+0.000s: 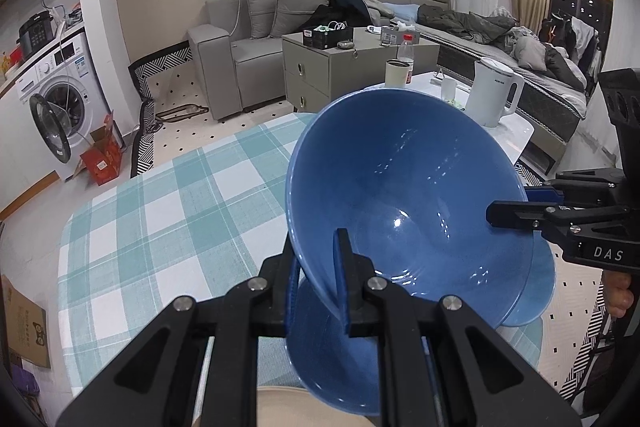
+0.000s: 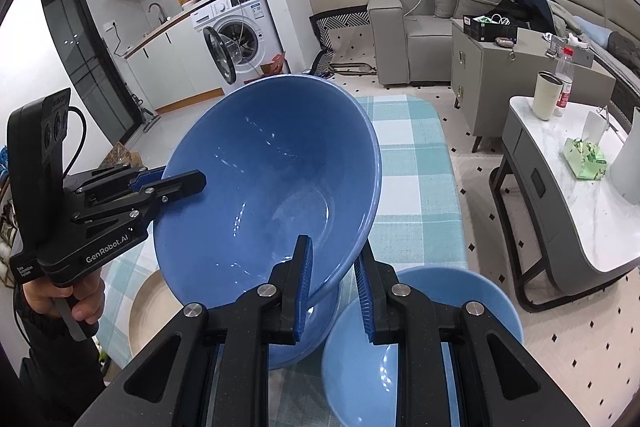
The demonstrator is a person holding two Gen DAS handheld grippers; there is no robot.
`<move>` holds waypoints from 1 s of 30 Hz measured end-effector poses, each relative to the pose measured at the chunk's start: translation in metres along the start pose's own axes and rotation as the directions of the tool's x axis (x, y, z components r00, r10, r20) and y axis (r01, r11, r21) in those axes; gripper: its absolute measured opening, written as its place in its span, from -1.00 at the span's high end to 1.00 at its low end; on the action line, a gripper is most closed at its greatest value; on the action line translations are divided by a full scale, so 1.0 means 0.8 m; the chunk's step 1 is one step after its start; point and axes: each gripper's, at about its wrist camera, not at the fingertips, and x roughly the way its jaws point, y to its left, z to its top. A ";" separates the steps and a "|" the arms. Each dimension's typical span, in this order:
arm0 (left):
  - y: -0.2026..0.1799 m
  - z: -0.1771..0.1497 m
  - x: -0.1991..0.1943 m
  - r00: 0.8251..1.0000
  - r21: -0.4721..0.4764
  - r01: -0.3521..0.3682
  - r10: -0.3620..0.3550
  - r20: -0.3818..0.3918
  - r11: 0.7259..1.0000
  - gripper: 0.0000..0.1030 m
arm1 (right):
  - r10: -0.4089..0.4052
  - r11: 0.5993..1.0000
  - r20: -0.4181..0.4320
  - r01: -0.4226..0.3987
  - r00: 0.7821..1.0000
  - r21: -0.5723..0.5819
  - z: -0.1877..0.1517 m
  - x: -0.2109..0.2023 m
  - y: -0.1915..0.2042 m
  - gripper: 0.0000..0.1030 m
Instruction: Organize plates and bowls
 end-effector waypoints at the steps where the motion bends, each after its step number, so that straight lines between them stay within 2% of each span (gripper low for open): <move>1: 0.000 -0.003 -0.001 1.000 -0.001 -0.001 0.001 0.000 1.000 0.73 | 0.002 1.000 -0.004 -0.002 1.000 -0.001 -0.002 0.001 0.002 0.59; 30: 0.025 -0.085 0.030 0.994 -0.063 0.008 -0.014 -0.104 0.998 0.73 | -0.010 0.998 -0.125 0.002 0.992 -0.060 -0.056 0.053 0.045 0.59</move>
